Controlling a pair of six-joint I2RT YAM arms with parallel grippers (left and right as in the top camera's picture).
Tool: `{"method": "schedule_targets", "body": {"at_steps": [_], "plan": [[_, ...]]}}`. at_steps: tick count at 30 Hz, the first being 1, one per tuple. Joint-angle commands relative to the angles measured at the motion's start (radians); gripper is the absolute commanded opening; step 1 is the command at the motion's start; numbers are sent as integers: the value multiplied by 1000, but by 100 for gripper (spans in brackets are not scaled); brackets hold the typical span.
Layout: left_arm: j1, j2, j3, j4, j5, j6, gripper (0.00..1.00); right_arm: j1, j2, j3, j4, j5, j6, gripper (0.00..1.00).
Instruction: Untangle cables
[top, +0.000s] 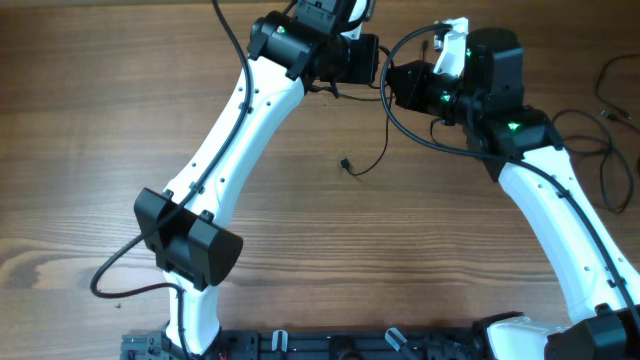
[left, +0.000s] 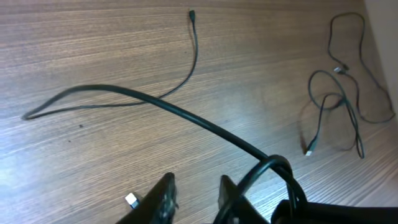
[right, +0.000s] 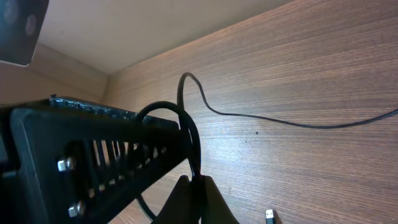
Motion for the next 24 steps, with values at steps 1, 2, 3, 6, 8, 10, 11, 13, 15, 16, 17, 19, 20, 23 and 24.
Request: {"method": "schedule_targets", "body": {"at_steps": [1, 2, 3, 6, 8, 10, 11, 13, 15, 16, 17, 19, 20, 23, 24], "plan": [[2, 16, -2, -8, -49, 22, 4, 1, 13, 8, -2, -15, -18, 4], [3, 14, -2, -12, -67, 37, 4, 0, 13, 8, -2, -15, -17, 4], [8, 0, -2, -24, -91, 37, 4, 0, 13, 8, -1, -15, -18, 4], [23, -50, -2, -70, -89, 37, 4, 0, 13, 8, 7, -15, -14, 54], [25, -79, -2, -106, -89, 37, 4, 0, 13, 8, 6, -15, -14, 100], [25, -86, -2, -130, -90, 37, 4, 0, 13, 8, 6, -23, -11, 100], [26, -86, -2, -148, -96, 38, 4, 1, 13, 8, 7, -49, -16, 99], [29, -86, -2, -167, -117, 38, 4, 1, 13, 8, 11, -97, -53, 95], [29, -86, -2, -169, -115, 37, 4, 3, 13, 8, 0, -100, -101, 90], [28, -87, -2, -169, -112, 37, 4, 8, 13, 8, -5, -99, -127, 88], [28, -87, -2, -172, -106, 33, 4, 18, 13, 8, -6, -94, -178, 84], [28, -87, -2, -180, -84, 33, 4, 25, 13, 8, -4, -67, -179, 84], [28, -87, -2, -183, -82, 33, 4, 27, 13, 8, -3, -59, -178, 82], [28, -87, -2, -192, -81, 33, 4, 27, 13, 8, -10, -53, -179, 64], [28, -87, -2, -192, -81, 33, 4, 27, 13, 8, -17, -53, -187, 55]]}}
